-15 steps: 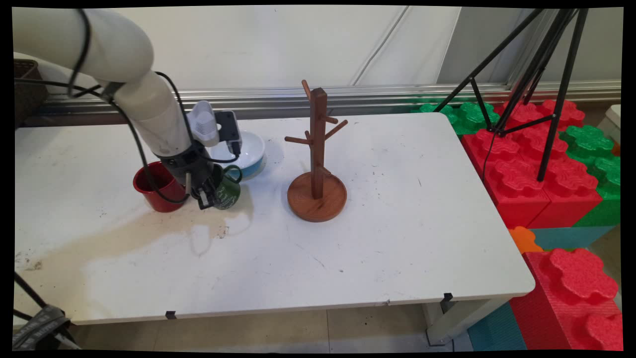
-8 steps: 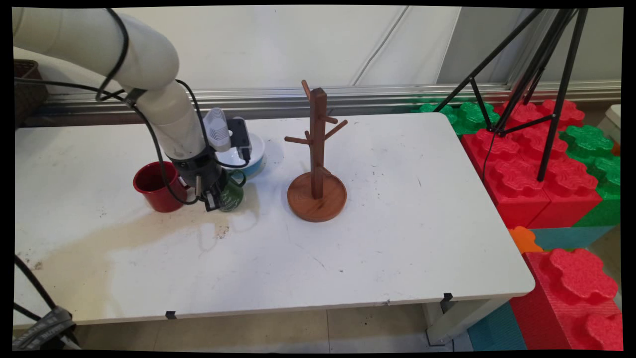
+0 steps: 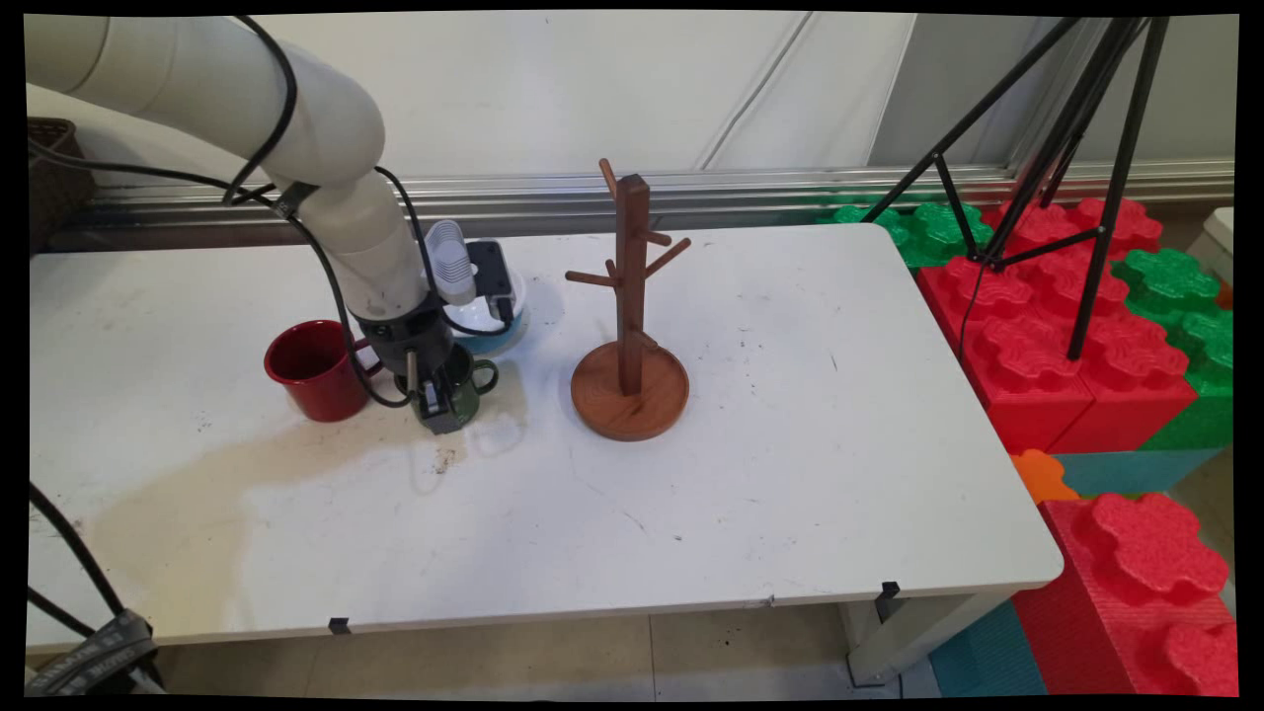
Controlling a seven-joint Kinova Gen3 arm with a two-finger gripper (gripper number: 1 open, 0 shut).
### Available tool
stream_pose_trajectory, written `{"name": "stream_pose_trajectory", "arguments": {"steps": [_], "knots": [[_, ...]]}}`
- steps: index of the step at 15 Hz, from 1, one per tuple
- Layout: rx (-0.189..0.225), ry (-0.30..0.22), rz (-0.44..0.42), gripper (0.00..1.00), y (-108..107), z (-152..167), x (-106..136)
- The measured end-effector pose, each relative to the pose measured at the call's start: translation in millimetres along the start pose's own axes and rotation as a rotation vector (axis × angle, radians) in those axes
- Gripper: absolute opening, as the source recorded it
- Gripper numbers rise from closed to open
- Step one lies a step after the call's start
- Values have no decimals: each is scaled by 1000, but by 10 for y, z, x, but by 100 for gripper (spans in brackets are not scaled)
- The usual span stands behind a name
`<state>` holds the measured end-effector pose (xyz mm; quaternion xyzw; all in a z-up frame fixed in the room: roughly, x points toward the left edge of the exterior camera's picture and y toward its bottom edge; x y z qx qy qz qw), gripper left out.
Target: Place the picked object on the table
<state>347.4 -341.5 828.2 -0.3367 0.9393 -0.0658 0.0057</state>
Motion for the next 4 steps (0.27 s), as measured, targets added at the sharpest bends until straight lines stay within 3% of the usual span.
{"name": "stream_pose_trajectory", "arguments": {"steps": [4], "knots": [[2,10,-22,100,0,14,28]]}}
